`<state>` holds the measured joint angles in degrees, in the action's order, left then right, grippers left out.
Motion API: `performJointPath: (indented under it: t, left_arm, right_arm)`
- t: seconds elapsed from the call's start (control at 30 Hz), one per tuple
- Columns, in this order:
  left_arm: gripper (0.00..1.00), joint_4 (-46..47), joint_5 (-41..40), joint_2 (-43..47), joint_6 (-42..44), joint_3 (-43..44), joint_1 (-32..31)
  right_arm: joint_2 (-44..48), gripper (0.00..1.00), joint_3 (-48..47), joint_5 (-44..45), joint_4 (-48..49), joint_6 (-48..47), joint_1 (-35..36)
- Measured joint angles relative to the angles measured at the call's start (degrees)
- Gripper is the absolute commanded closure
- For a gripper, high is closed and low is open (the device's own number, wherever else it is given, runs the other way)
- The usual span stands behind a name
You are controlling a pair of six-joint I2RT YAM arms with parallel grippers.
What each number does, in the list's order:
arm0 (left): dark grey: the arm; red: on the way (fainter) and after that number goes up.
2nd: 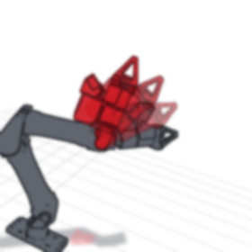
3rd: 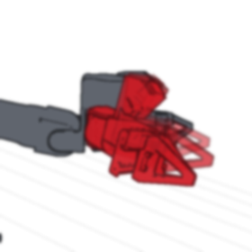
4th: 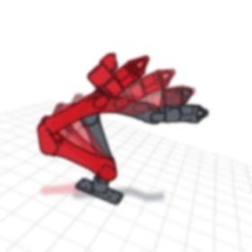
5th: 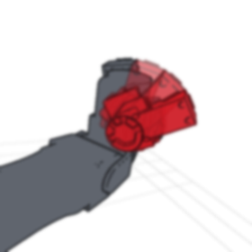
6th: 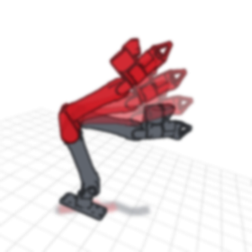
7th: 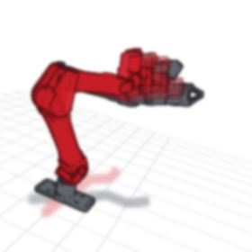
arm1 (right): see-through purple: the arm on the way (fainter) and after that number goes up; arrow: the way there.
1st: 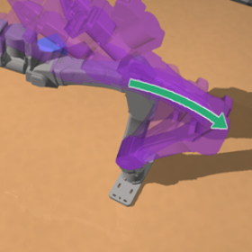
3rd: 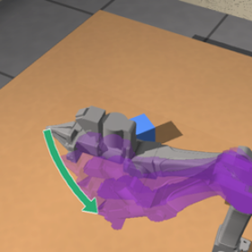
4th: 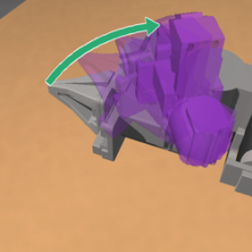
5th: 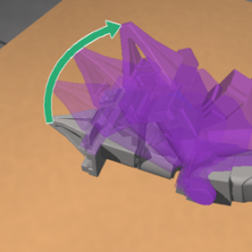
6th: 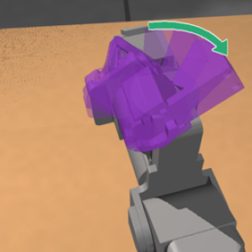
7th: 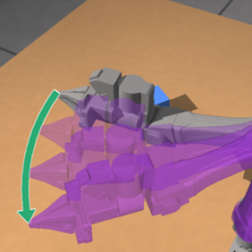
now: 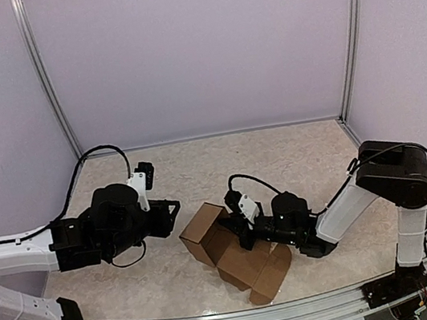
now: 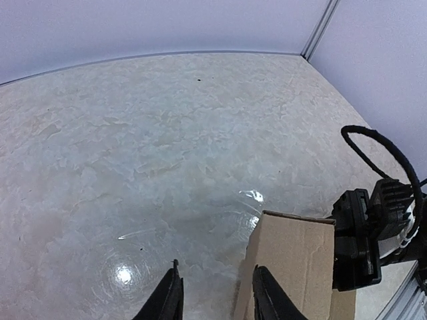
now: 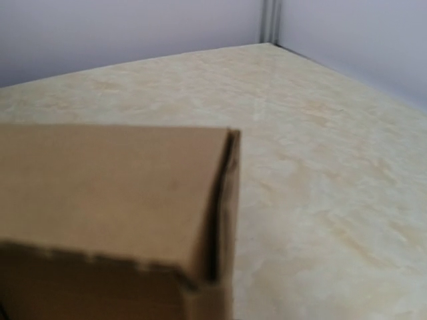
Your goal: Fold the paper box
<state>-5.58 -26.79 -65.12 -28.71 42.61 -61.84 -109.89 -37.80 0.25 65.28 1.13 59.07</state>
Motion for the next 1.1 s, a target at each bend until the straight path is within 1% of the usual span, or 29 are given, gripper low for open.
performJointPath:
  t: [0.13,0.3,0.43,0.67,0.83,0.9,1.0,1.1]
  left_arm:
    - [0.79,1.4,2.6,-3.4,1.0,1.0,1.1]
    - [0.83,2.8,5.4,-9.7,2.0,4.4,1.1]
    - [0.87,3.8,6.9,-14.1,2.0,5.3,1.1]
    - [0.89,4.2,8.6,-20.5,1.6,6.1,1.1]
    - [0.90,4.5,9.4,-22.8,1.4,6.8,1.0]
    - [0.90,4.6,9.3,-23.5,1.3,7.4,1.0]
    - [0.90,4.7,9.0,-24.4,1.3,8.3,0.6]
    - [0.91,4.8,9.0,-25.2,1.3,9.1,-0.2]
  right_arm:
    - [-3.7,1.00,-0.1,-2.1,3.5,0.2,-0.1]
    - [-7.3,1.00,-1.2,-3.3,5.4,0.6,-0.2]
    - [-9.7,1.00,-1.5,-3.4,7.4,1.0,-0.3]
    - [-11.7,1.00,-1.5,-3.7,9.5,1.5,-0.3]
    - [-12.7,1.00,-1.5,-3.7,9.6,1.5,-0.3]
    - [-13.0,0.97,-1.5,-3.6,9.9,1.6,-0.3]
    - [-13.0,0.89,-1.5,-3.6,9.9,1.7,-0.3]
    - [-13.0,0.78,-1.8,-3.5,9.7,1.7,-0.4]
